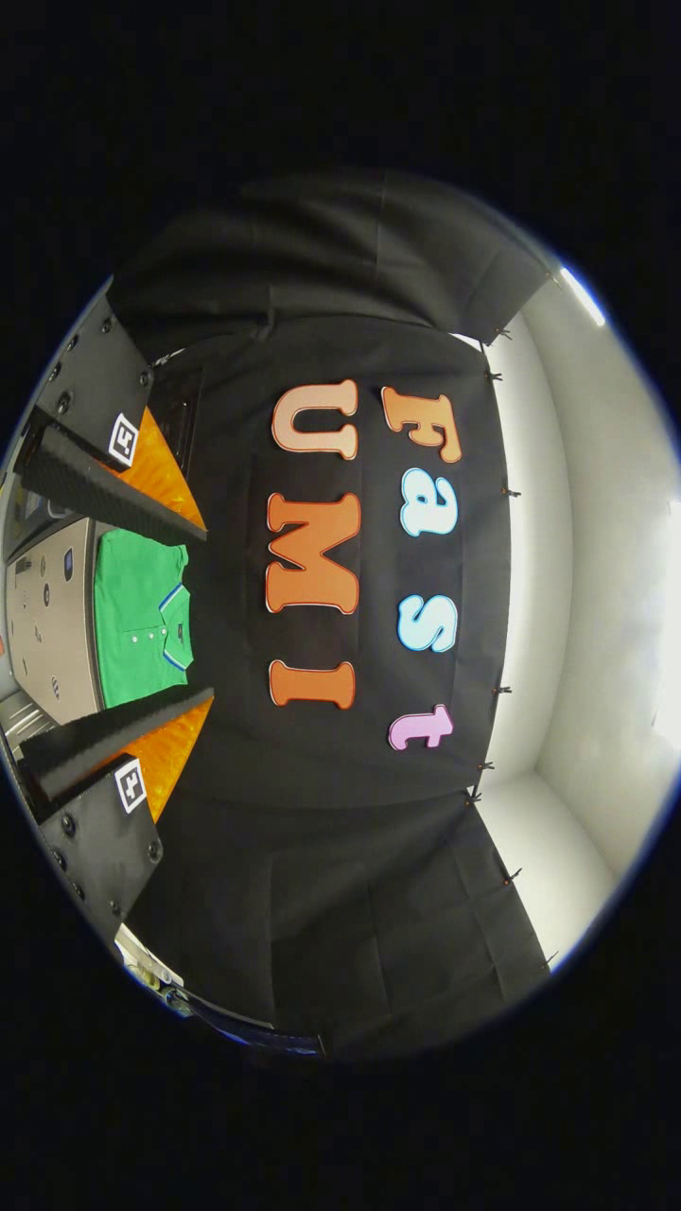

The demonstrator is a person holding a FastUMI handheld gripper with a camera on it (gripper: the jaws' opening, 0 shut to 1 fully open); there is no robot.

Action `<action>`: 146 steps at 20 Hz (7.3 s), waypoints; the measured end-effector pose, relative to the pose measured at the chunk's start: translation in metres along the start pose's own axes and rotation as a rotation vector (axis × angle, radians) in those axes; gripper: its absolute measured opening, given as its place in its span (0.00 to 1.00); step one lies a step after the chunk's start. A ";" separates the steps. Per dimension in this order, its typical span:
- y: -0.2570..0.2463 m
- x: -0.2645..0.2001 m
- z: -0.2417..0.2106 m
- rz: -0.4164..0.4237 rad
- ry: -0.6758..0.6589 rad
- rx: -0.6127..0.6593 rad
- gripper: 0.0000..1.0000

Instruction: Put the clothes into the washing machine and then close the washing machine lid.

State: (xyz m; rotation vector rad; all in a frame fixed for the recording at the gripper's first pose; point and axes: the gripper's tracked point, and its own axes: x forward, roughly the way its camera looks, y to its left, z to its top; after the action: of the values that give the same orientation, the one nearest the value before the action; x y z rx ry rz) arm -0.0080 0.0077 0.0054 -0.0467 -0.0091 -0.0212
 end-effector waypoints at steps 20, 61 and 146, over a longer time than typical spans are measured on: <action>-0.039 0.146 -0.052 -0.022 0.144 0.046 0.96; -0.042 0.315 -0.287 0.067 1.259 0.009 0.81; 0.382 0.289 -0.463 0.330 1.091 0.334 0.12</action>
State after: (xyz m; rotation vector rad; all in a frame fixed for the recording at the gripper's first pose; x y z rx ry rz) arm 0.2936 0.3611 -0.4721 0.3024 1.0836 0.2863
